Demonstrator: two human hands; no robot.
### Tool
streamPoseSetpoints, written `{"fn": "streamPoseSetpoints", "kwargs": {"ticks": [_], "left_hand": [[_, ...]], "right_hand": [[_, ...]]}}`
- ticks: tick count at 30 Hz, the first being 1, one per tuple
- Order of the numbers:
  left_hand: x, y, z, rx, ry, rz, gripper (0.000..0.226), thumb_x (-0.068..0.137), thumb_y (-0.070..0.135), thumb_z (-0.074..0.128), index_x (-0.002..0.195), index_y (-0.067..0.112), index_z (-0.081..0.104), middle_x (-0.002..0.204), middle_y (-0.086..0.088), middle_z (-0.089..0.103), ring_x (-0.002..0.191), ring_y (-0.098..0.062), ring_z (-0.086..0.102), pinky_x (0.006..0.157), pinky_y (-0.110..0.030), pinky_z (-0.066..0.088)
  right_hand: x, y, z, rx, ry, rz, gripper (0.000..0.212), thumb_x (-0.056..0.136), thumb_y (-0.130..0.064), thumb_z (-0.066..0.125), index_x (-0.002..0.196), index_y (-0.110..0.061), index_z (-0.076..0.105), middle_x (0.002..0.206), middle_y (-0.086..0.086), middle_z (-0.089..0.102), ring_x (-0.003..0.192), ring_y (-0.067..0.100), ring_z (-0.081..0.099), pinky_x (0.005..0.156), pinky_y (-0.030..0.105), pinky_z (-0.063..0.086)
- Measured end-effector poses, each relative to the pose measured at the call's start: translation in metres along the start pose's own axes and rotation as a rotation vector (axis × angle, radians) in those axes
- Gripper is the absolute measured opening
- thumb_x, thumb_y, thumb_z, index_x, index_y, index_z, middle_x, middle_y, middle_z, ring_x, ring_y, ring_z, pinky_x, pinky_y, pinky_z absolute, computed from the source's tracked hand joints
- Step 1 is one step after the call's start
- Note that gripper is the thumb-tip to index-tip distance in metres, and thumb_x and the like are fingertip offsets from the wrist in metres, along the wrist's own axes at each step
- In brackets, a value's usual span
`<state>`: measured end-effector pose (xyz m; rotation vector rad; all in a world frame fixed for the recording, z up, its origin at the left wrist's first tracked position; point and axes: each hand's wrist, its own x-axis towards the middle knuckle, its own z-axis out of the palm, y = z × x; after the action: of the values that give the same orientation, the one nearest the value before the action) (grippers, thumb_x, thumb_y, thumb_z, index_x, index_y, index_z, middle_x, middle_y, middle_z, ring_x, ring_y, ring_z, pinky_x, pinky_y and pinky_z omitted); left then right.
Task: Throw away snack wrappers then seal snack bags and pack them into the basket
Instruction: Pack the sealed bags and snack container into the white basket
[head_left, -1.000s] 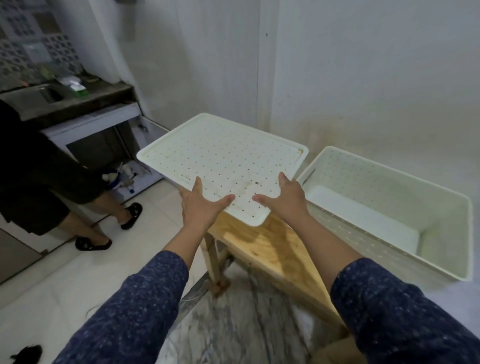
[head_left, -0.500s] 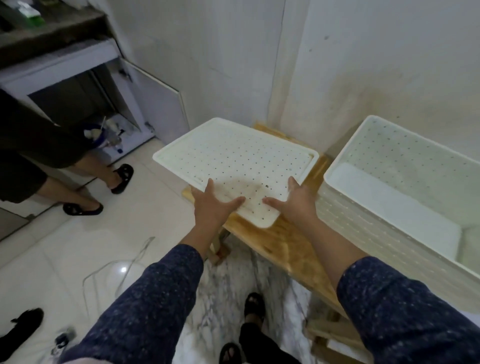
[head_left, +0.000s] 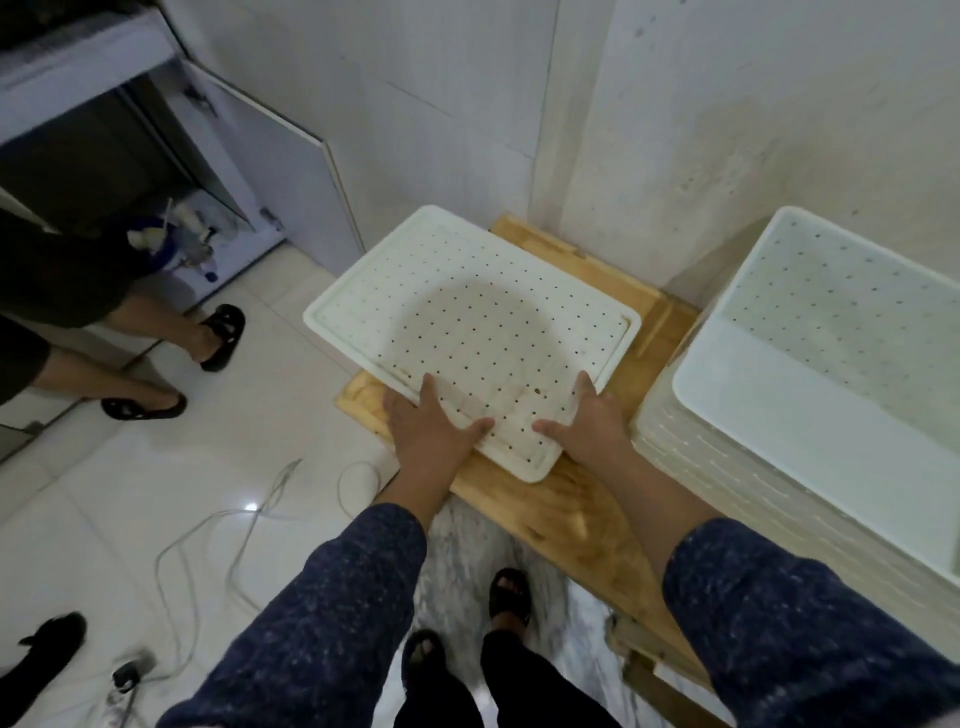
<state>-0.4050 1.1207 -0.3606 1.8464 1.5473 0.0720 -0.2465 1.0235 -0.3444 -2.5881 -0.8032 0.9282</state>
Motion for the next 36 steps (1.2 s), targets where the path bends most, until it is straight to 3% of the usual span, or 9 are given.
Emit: {"fn": "streamPoseSetpoints", "kwargs": {"ticks": [3,6,9,12,17,23,27,30,36], "left_hand": [[0.002,0.007,-0.004,0.206,-0.026,0.008,0.105,0.071,0.067,0.063,0.148,0.017,0.012,0.155,-0.023,-0.013,0.144,-0.037,-0.009,0.118,-0.049,0.012],[0.006,0.012,-0.015,0.374,-0.032,0.086,0.09,0.079,0.058,0.06,0.143,0.007,0.022,0.155,-0.023,-0.011,0.144,-0.038,-0.008,0.116,-0.048,0.007],[0.014,0.015,-0.033,0.47,-0.079,0.19,0.078,0.086,0.051,0.054,0.142,0.006,0.026,0.154,-0.018,0.012,0.143,-0.033,0.009,0.114,-0.044,0.02],[0.026,0.026,-0.06,0.456,-0.134,0.278,0.067,0.089,0.046,0.053,0.138,0.004,0.032,0.14,-0.015,0.037,0.131,-0.028,0.034,0.102,-0.037,0.035],[0.034,0.066,-0.12,0.488,-0.117,0.444,0.06,0.089,0.044,0.053,0.133,0.005,0.039,0.133,-0.013,0.045,0.123,-0.027,0.044,0.095,-0.035,0.041],[0.023,0.133,-0.175,0.544,-0.018,0.697,0.056,0.09,0.041,0.052,0.132,0.006,0.041,0.131,-0.012,0.046,0.122,-0.027,0.045,0.091,-0.036,0.043],[-0.002,0.18,-0.186,0.591,0.0,0.832,0.051,0.09,0.042,0.053,0.125,0.004,0.047,0.123,-0.013,0.05,0.11,-0.028,0.052,0.08,-0.033,0.044],[-0.029,0.213,-0.18,0.627,0.01,0.944,0.048,0.09,0.044,0.053,0.114,0.003,0.053,0.112,-0.014,0.057,0.094,-0.027,0.056,0.066,-0.031,0.043],[-0.113,0.269,-0.133,0.614,-0.055,1.179,0.048,0.089,0.046,0.052,0.109,0.003,0.056,0.107,-0.013,0.06,0.084,-0.025,0.053,0.063,-0.03,0.041]], "right_hand": [[0.001,-0.007,-0.003,-0.161,0.031,0.028,0.087,0.073,-0.055,0.069,0.139,-0.017,0.028,0.137,0.016,0.031,0.122,0.031,0.042,0.093,0.037,0.044],[-0.001,-0.017,-0.007,-0.297,0.071,0.033,0.068,0.077,-0.05,0.067,0.129,-0.015,0.042,0.137,0.012,0.025,0.124,0.029,0.036,0.094,0.037,0.043],[-0.003,-0.026,-0.011,-0.406,0.118,-0.03,0.054,0.083,-0.035,0.059,0.131,-0.016,0.043,0.137,0.009,0.028,0.123,0.026,0.036,0.094,0.035,0.039],[-0.009,-0.044,-0.024,-0.383,0.026,-0.041,0.057,0.087,-0.035,0.055,0.136,-0.012,0.038,0.134,0.01,0.039,0.12,0.027,0.045,0.089,0.034,0.042],[-0.036,-0.079,-0.061,-0.378,-0.056,-0.097,0.064,0.09,-0.043,0.051,0.141,-0.008,0.035,0.145,0.012,0.04,0.131,0.028,0.041,0.102,0.035,0.038],[-0.085,-0.112,-0.123,-0.392,0.175,-0.132,0.058,0.093,-0.042,0.047,0.139,-0.007,0.04,0.141,0.01,0.047,0.128,0.028,0.043,0.104,0.036,0.038],[-0.121,-0.111,-0.16,-0.379,0.348,-0.059,0.051,0.093,-0.039,0.048,0.131,-0.005,0.05,0.132,0.013,0.054,0.12,0.029,0.05,0.099,0.037,0.043],[-0.151,-0.095,-0.184,-0.436,0.42,0.023,0.049,0.094,-0.04,0.045,0.127,-0.005,0.054,0.129,0.012,0.057,0.117,0.03,0.052,0.099,0.036,0.044],[-0.225,-0.021,-0.219,-0.348,0.568,0.228,0.047,0.093,-0.037,0.047,0.127,-0.006,0.054,0.129,0.01,0.056,0.121,0.028,0.048,0.1,0.038,0.044]]}}
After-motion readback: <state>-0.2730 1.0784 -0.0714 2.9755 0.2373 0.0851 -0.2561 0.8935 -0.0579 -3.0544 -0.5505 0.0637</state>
